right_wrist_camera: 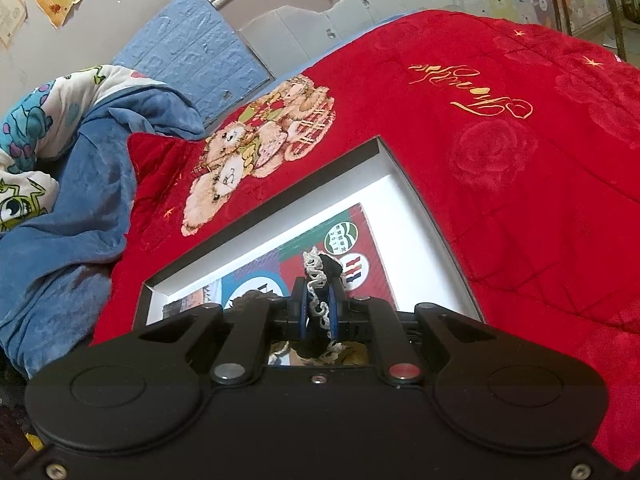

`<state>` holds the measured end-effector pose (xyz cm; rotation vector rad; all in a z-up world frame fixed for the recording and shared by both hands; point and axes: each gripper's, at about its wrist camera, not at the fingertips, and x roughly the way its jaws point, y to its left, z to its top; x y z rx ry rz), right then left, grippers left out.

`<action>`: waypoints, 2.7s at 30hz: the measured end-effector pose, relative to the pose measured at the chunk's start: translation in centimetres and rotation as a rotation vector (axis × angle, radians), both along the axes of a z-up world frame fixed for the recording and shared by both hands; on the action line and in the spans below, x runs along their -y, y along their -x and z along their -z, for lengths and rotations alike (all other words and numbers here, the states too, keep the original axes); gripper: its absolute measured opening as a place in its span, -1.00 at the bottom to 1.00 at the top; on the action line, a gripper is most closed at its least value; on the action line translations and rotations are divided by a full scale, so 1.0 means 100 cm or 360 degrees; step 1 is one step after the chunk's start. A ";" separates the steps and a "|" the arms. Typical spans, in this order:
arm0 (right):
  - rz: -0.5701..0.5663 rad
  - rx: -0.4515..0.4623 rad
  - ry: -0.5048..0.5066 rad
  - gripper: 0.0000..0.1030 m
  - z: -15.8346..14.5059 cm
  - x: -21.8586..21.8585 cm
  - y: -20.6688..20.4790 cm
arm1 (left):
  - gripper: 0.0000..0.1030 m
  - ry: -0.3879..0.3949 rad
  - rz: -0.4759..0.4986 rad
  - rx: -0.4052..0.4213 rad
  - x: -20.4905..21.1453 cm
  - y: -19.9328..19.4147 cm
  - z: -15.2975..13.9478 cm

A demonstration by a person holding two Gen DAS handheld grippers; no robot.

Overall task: Organize objects
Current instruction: 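Lower both held scrunchies into the box beside the others, then open both tools to release the brown and black lace-edged scrunchies, then move the left tool to the teal binder clip and grasp it, then move the right tool to the blue binder clip and grasp it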

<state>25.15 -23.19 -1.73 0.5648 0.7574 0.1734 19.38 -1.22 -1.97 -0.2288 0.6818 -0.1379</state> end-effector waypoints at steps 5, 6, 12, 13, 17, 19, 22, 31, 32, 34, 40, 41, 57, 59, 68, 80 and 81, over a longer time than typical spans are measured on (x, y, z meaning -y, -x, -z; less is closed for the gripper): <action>-0.0014 -0.0026 0.0001 -0.73 0.002 0.000 -0.001 | -0.02 -0.0033 0.0023 0.0026 0.001 0.002 -0.005; -0.0016 -0.0027 0.0000 -0.69 0.001 0.000 0.000 | 0.06 -0.0037 0.0044 0.0041 0.001 0.003 -0.008; -0.0001 0.0000 -0.0015 -0.36 -0.012 0.005 0.010 | 0.46 -0.0099 0.0100 0.0186 0.000 0.020 -0.038; 0.0004 0.0011 -0.0017 -0.29 -0.016 0.006 0.013 | 0.49 -0.0105 0.0103 0.0214 -0.002 0.024 -0.045; 0.0000 0.0107 -0.0034 -0.07 -0.040 0.010 0.036 | 0.58 -0.0122 0.0134 0.0303 -0.011 0.041 -0.076; -0.0003 0.0164 -0.0049 -0.01 -0.055 0.008 0.052 | 0.61 -0.0127 0.0170 0.0349 -0.015 0.051 -0.095; 0.0052 0.0250 -0.0059 0.03 -0.080 0.003 0.074 | 0.71 -0.0167 0.0220 0.0427 -0.020 0.070 -0.121; 0.0081 0.0468 0.0092 0.32 -0.145 -0.015 0.163 | 0.80 -0.0517 0.0363 0.0439 -0.038 0.142 -0.128; 0.0071 0.0469 0.0113 0.32 -0.146 -0.017 0.174 | 0.80 -0.0523 0.0358 0.0423 -0.040 0.151 -0.120; 0.0054 0.0463 0.0178 0.33 -0.143 -0.021 0.196 | 0.80 -0.0505 0.0384 0.0413 -0.045 0.166 -0.102; 0.0072 0.0449 0.0299 0.33 -0.105 -0.022 0.254 | 0.79 -0.0587 0.0720 0.0407 -0.036 0.173 -0.054; 0.0062 0.0429 0.0283 0.33 -0.096 -0.021 0.256 | 0.79 -0.0607 0.0766 0.0409 -0.032 0.172 -0.049; -0.0176 0.0137 0.0304 0.22 -0.035 -0.042 0.235 | 0.18 -0.0589 0.0771 0.0188 -0.015 0.133 0.032; -0.0181 0.0131 0.0298 0.22 -0.034 -0.042 0.234 | 0.19 -0.0568 0.0746 0.0192 -0.015 0.131 0.032; -0.0199 0.0062 0.0279 0.22 -0.027 -0.051 0.230 | -0.39 -0.0544 0.0629 0.0128 -0.001 0.134 0.033; -0.0252 0.0082 0.0340 0.22 -0.025 -0.066 0.236 | -0.40 -0.0720 0.0241 -0.0006 -0.006 0.176 0.011; -0.0263 0.0093 0.0362 0.22 -0.025 -0.068 0.237 | -0.40 -0.0721 0.0211 0.0009 -0.007 0.176 0.008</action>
